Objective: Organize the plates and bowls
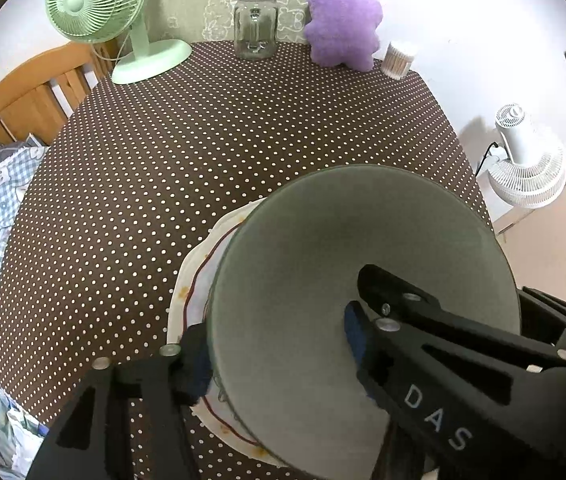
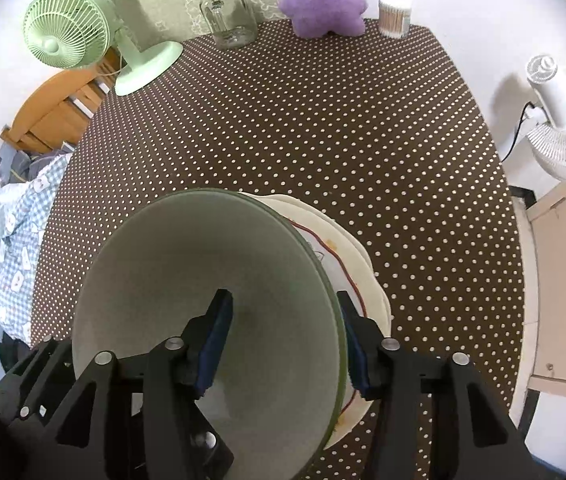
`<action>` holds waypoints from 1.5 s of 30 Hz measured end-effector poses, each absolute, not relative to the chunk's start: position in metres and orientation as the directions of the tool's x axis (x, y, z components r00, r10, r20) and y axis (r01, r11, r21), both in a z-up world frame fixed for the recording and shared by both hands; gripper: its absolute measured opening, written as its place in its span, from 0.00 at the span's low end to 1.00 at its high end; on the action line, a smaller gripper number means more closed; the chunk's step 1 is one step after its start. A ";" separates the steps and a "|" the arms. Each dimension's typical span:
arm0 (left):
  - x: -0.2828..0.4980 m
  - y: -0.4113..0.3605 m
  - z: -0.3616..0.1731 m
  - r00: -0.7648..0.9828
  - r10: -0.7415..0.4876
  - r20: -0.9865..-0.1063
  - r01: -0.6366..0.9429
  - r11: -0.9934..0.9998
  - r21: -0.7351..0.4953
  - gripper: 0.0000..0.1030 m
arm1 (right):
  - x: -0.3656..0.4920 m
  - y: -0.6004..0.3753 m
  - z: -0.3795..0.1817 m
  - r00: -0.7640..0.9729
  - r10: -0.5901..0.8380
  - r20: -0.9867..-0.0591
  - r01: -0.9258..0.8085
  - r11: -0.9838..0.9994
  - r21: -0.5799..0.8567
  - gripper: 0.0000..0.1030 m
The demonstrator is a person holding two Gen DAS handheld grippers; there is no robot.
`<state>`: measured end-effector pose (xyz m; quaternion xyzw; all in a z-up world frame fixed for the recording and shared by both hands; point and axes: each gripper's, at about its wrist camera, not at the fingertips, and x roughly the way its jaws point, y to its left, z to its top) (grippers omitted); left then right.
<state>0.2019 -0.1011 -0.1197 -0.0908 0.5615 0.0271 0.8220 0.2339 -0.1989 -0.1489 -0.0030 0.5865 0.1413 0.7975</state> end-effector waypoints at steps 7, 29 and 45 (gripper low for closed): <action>0.196 -0.099 -0.106 0.406 -0.023 -0.913 -0.150 0.984 -0.091 0.78 | 0.223 -0.212 -0.133 0.335 0.212 -0.918 -0.200 0.968 0.151 0.78; 0.144 -0.033 -0.034 0.637 -0.010 -0.770 -0.075 0.994 -0.076 0.85 | 0.151 -0.177 -0.049 0.599 0.145 -0.787 -0.095 0.989 0.110 0.81; 0.072 0.058 -0.027 0.756 0.012 -0.655 -0.002 1.000 0.016 0.93 | 0.061 -0.110 -0.034 0.742 0.045 -0.669 0.001 0.998 0.069 0.81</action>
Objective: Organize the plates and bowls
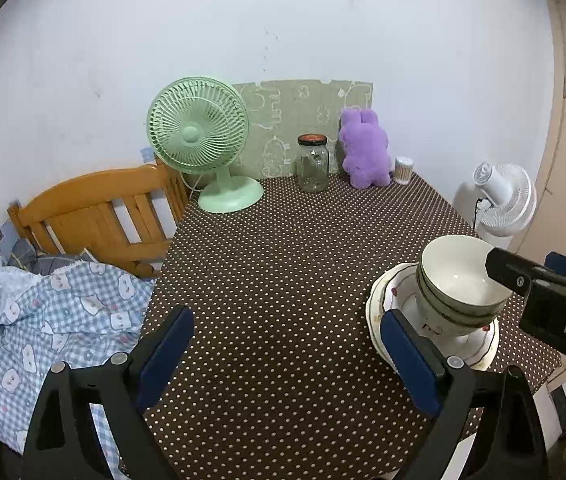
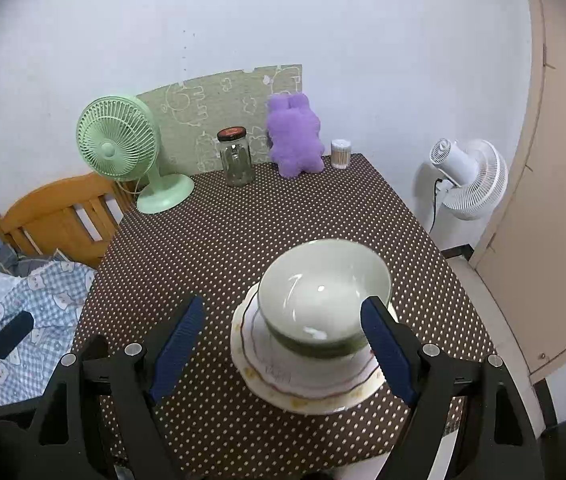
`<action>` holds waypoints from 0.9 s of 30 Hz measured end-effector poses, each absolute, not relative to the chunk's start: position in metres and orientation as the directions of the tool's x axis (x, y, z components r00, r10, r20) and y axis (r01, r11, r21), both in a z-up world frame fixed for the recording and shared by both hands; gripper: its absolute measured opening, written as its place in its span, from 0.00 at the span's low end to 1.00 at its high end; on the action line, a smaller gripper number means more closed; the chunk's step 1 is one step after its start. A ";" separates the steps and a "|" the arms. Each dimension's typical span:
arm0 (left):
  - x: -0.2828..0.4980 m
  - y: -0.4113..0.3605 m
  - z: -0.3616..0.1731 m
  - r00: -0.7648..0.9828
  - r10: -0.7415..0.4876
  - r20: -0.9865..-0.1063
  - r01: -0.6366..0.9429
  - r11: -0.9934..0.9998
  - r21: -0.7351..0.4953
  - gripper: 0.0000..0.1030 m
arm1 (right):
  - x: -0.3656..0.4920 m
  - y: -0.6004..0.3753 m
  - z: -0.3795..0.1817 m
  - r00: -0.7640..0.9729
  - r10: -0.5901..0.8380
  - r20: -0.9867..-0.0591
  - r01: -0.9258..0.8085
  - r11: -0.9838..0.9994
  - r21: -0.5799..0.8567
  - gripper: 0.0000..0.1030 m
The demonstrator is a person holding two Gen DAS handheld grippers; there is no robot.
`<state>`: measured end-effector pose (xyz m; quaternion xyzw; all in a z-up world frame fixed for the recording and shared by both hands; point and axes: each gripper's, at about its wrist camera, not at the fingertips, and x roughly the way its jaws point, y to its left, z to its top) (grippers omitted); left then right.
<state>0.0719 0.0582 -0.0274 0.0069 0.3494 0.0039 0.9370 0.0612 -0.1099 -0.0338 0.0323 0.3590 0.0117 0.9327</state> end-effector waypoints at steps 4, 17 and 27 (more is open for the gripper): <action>0.059 0.067 -0.029 0.782 0.014 -0.624 -0.020 1.000 -0.002 0.96 | 0.046 -0.104 -0.042 0.761 0.045 -0.647 -0.010 0.998 0.058 0.81; 0.029 0.069 -0.052 0.813 0.036 -0.581 -0.092 0.993 -0.068 0.97 | 0.019 -0.106 -0.068 0.808 0.099 -0.580 -0.097 0.995 0.034 0.83; 0.017 0.069 -0.062 0.812 0.038 -0.582 -0.104 0.991 -0.081 0.97 | 0.005 -0.109 -0.085 0.814 0.095 -0.573 -0.103 0.995 0.018 0.84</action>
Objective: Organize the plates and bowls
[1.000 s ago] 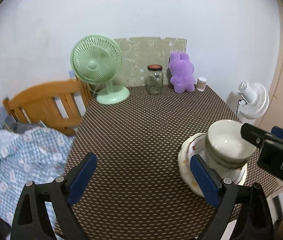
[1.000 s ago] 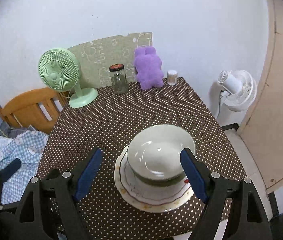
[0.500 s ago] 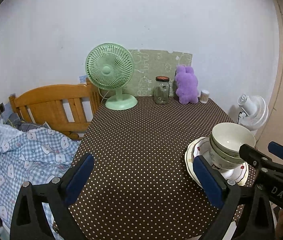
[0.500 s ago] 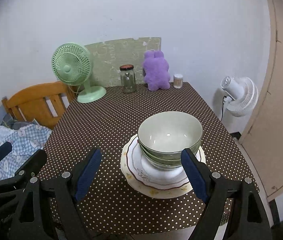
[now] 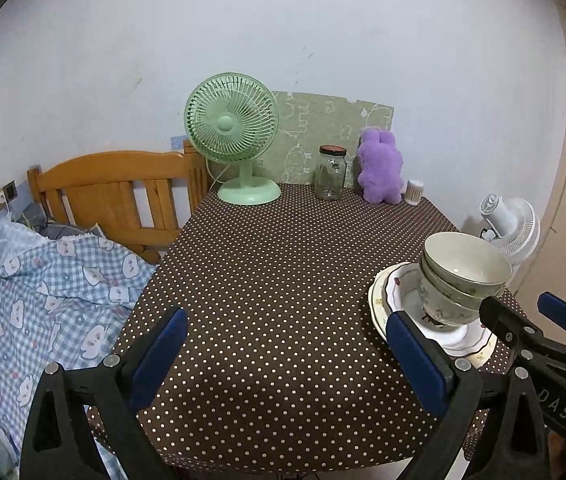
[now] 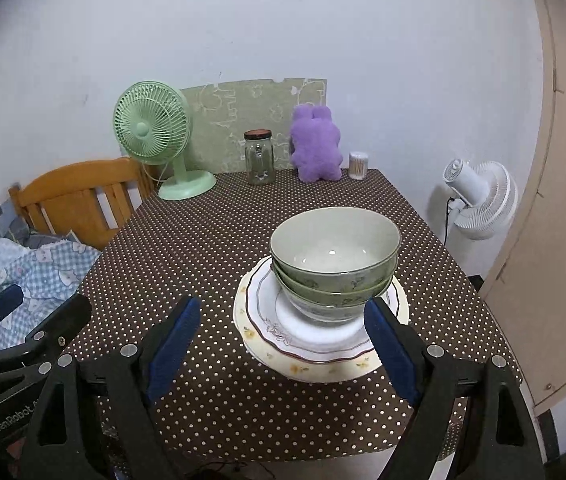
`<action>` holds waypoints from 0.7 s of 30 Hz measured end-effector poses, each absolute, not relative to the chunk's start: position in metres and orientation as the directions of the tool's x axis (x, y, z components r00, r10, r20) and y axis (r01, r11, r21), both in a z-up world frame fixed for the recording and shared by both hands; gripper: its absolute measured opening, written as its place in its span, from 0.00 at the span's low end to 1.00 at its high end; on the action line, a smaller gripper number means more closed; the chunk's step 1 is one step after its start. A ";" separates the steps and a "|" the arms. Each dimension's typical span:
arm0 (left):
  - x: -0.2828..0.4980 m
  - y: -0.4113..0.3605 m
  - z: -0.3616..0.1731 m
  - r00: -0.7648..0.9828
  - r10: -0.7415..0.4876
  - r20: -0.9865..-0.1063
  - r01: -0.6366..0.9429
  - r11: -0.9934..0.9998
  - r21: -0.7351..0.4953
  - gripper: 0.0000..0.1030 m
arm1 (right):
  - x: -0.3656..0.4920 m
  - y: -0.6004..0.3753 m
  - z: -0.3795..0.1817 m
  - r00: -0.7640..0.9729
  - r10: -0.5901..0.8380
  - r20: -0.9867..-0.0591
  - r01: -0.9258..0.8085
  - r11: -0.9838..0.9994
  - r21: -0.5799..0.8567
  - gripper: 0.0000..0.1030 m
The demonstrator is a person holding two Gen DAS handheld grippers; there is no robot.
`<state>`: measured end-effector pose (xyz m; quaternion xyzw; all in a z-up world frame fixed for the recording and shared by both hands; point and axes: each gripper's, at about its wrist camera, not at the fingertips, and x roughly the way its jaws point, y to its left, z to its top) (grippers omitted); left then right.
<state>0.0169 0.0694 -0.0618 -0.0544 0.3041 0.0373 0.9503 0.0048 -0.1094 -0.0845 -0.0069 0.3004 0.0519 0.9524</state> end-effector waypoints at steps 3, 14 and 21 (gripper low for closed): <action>0.017 0.070 -0.060 0.813 0.037 -0.581 -0.102 0.992 -0.079 0.97 | 0.003 -0.109 -0.083 0.816 0.092 -0.571 -0.099 0.995 0.019 0.84; 0.018 0.068 -0.060 0.812 0.029 -0.583 -0.093 0.993 -0.079 0.97 | 0.005 -0.113 -0.083 0.814 0.083 -0.575 -0.087 0.996 0.021 0.84; 0.021 0.067 -0.062 0.809 0.026 -0.587 -0.089 0.993 -0.078 0.97 | 0.006 -0.114 -0.083 0.810 0.082 -0.580 -0.084 0.996 0.023 0.84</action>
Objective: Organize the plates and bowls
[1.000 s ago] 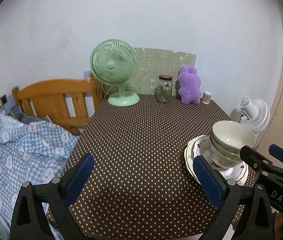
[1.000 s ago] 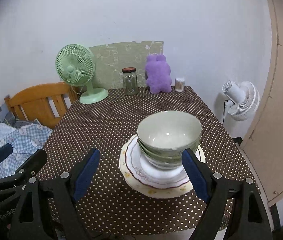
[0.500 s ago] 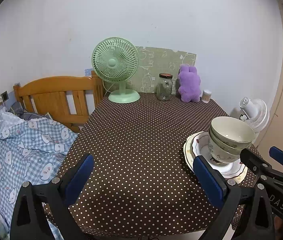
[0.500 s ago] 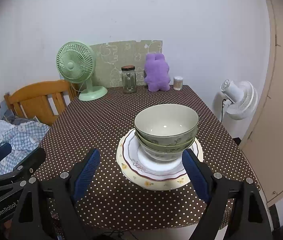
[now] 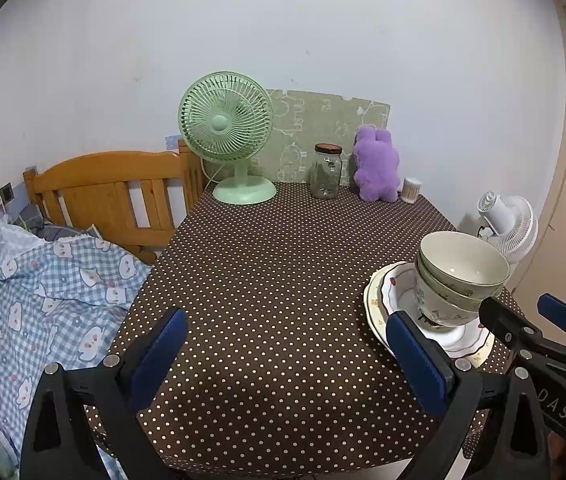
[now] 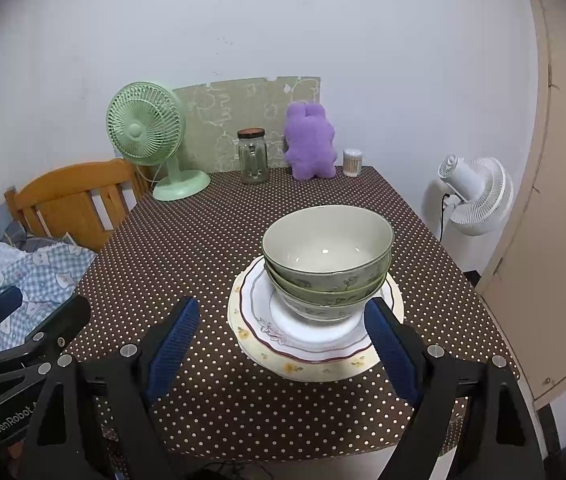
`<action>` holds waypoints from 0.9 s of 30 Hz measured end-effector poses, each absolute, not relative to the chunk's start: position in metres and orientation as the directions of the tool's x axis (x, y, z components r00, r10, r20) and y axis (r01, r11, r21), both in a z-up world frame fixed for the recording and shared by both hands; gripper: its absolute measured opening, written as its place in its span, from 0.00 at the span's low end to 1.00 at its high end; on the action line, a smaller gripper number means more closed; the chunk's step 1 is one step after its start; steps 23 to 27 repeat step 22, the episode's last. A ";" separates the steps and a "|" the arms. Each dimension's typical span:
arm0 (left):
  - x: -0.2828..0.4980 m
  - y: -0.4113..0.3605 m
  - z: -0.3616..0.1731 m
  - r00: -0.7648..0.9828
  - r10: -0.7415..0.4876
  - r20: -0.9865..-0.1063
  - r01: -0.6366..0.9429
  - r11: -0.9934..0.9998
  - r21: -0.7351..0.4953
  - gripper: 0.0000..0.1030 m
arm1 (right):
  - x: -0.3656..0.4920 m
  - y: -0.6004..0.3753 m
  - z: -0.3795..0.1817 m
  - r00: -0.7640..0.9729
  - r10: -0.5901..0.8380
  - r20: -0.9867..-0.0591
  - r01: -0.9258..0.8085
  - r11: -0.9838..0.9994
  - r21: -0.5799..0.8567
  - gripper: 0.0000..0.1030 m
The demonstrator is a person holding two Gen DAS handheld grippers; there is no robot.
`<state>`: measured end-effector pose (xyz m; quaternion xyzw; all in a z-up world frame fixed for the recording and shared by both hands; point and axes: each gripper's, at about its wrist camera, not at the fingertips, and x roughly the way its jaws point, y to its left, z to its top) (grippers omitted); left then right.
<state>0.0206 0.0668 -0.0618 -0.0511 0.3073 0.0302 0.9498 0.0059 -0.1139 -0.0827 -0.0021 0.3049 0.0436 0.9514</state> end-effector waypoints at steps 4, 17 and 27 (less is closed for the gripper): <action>0.021 0.065 -0.062 0.809 0.026 -0.587 -0.087 0.993 -0.077 0.97 | 0.008 -0.116 -0.083 0.807 0.080 -0.585 -0.082 0.996 0.024 0.84; 0.020 0.063 -0.062 0.807 0.038 -0.589 -0.099 0.992 -0.072 0.98 | 0.008 -0.117 -0.087 0.804 0.082 -0.589 -0.083 0.996 0.025 0.84; 0.018 0.065 -0.061 0.806 0.043 -0.590 -0.104 0.992 -0.070 0.99 | 0.007 -0.117 -0.087 0.803 0.086 -0.589 -0.086 0.996 0.027 0.84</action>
